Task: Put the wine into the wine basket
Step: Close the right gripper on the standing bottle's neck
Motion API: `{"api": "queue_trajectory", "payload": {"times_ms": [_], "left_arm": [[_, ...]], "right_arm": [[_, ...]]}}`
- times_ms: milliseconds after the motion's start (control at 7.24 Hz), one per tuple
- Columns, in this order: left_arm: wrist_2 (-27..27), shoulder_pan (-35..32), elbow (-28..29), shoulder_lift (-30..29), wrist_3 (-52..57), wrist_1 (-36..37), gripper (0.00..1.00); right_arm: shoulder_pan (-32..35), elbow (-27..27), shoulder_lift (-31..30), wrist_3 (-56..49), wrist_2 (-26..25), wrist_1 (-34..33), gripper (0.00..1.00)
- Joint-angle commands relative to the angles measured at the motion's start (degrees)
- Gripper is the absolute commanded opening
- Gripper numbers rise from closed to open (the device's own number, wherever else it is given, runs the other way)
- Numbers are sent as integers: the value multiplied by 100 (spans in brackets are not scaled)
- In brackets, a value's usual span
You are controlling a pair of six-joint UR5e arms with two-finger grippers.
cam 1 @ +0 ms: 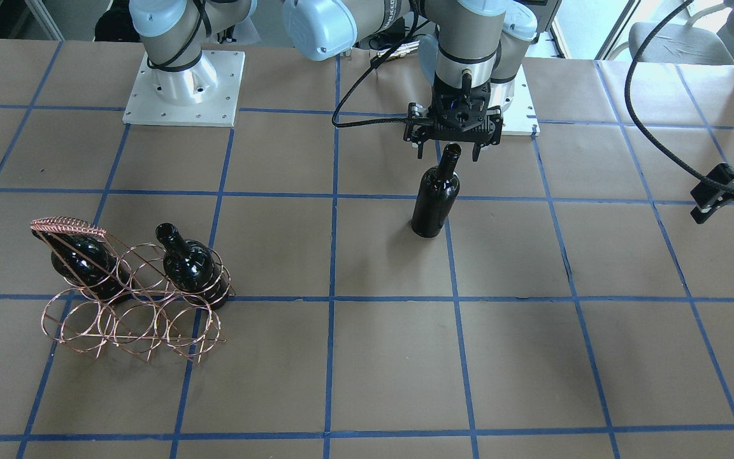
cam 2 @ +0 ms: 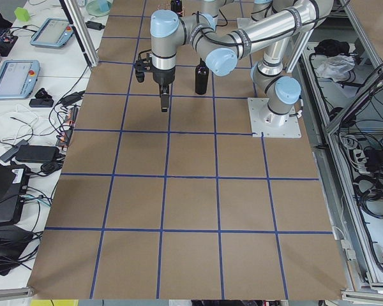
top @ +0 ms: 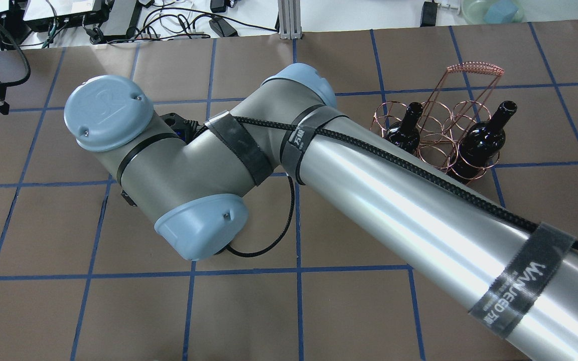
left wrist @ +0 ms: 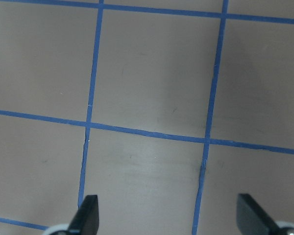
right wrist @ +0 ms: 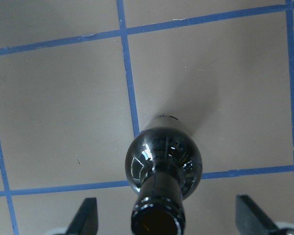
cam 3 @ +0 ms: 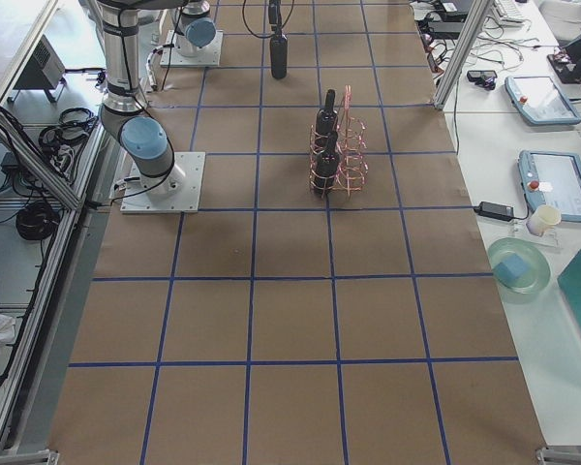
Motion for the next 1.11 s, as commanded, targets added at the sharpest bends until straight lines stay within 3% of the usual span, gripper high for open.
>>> {"api": "queue_trajectory", "payload": {"times_ms": [0,276,553,967], "left_arm": [[-16,0,-1,-23,0,0,100],[-16,-9,-1,-49,9,0,100],[-16,-9,-1,-32,9,0,100],[-24,-9,-1,-41,9,0,100]], "right_arm": [[0,3,37,-77,-169,-28,93],[0,3,46,-69,-100,-28,66],[0,3,46,-78,-73,-28,49],[0,3,46,-86,-56,-1,7]]}}
